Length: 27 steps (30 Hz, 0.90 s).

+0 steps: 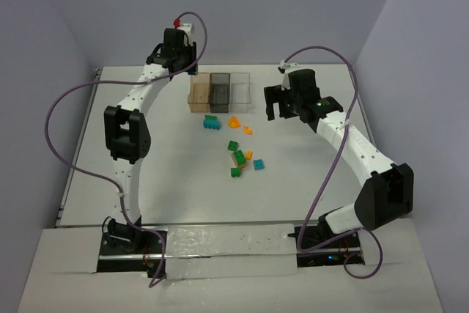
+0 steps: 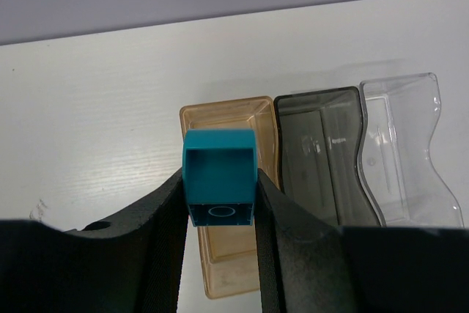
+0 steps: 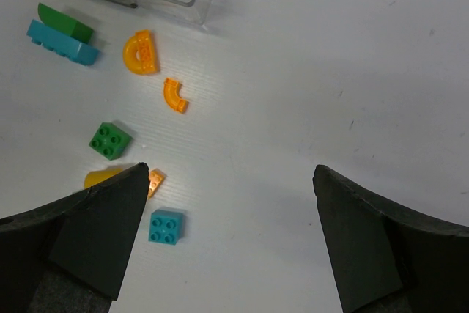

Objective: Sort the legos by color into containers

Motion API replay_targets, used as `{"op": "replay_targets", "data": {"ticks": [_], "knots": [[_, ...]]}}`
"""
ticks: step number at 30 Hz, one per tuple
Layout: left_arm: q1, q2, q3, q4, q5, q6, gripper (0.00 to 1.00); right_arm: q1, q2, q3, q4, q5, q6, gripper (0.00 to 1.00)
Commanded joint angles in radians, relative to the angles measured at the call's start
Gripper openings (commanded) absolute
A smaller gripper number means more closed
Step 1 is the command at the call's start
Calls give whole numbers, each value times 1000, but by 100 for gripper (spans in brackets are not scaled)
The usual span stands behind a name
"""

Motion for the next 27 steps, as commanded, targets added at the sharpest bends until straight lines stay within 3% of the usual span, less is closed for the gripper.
{"op": "replay_targets", "data": {"ticks": [1,9,14,19,27], "knots": [[-7,48,54,57,10,0,0,-5,19,56,3,-3,0,100],[-17,94,77,40,-8,-7,5,-4,40,68,-3,-5,0,100],[-18,111,84,31,5,-4,23,-4,45,70,-5,-3,-1,100],[-18,112,84,31,-2,-4,33,-4,49,73,-5,-5,-1,100],[-18,97,126,20,-22,1,71,-1,43,75,-13,-29,-3,100]]}}
